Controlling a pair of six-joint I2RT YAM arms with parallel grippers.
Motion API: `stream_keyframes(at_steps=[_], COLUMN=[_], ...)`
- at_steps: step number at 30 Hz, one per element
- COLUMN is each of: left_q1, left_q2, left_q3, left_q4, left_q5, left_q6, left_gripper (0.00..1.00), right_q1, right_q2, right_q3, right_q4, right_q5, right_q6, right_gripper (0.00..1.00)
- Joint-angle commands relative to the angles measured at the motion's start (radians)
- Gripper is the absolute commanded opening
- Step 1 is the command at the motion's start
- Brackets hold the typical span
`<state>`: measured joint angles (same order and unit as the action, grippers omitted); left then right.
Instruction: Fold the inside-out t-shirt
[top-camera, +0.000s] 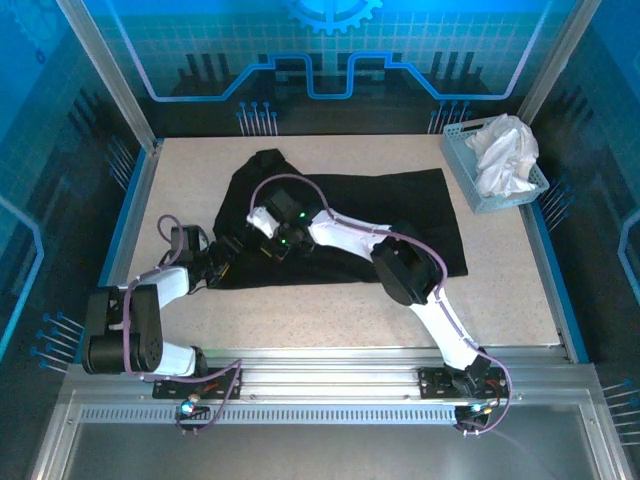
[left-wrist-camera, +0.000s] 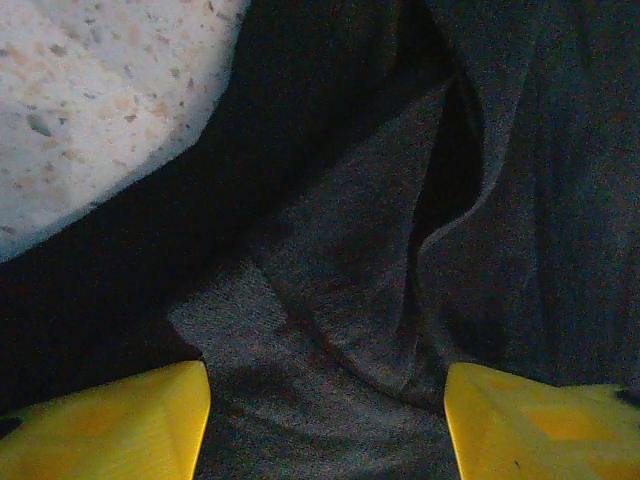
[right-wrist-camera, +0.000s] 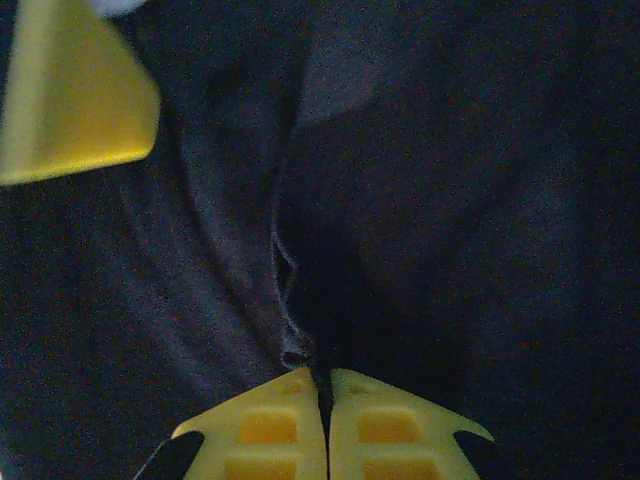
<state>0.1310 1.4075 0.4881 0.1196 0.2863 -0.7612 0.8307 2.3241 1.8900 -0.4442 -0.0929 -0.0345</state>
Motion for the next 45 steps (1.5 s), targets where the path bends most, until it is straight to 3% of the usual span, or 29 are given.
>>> stream_keyframes(at_steps=[1, 6, 9, 12, 20, 24, 27, 33, 45], left_q1=[0.016, 0.016, 0.016, 0.017, 0.016, 0.008, -0.047, -0.148, -0.173], left_q2=[0.031, 0.031, 0.026, 0.016, -0.048, -0.112, -0.125, 0.027, 0.34], left_q3=[-0.033, -0.033, -0.031, -0.025, -0.016, -0.003, 0.041, 0.183, 0.419], left_q4=[-0.028, -0.033, -0.033, -0.046, -0.07, -0.039, -0.031, 0.01, 0.034], left_q5=[-0.008, -0.012, -0.01, -0.012, -0.018, 0.012, -0.001, -0.01, -0.075], left_q6=[0.006, 0.011, 0.013, 0.019, 0.02, -0.007, 0.004, 0.008, 0.039], left_gripper=[0.65, 0.65, 0.65, 0.65, 0.66, 0.66, 0.67, 0.67, 0.66], right_q1=[-0.066, -0.186, -0.236, -0.249, -0.257, -0.284, -0.327, -0.355, -0.365], right_q2=[-0.052, -0.007, 0.048, 0.053, -0.104, -0.298, -0.425, -0.583, -0.595], right_q3=[-0.009, 0.019, 0.063, 0.083, -0.015, -0.212, -0.361, -0.576, -0.593], right_q4=[0.04, 0.022, 0.009, -0.01, -0.004, -0.012, -0.044, -0.015, -0.019], right_q5=[-0.055, -0.056, -0.114, -0.103, -0.051, -0.005, -0.003, 0.032, -0.005], right_q6=[0.149, 0.419, 0.523, 0.543, 0.47, 0.391, 0.356, 0.342, 0.315], right_gripper=[0.0, 0.05, 0.23, 0.3, 0.41, 0.44, 0.46, 0.47, 0.48])
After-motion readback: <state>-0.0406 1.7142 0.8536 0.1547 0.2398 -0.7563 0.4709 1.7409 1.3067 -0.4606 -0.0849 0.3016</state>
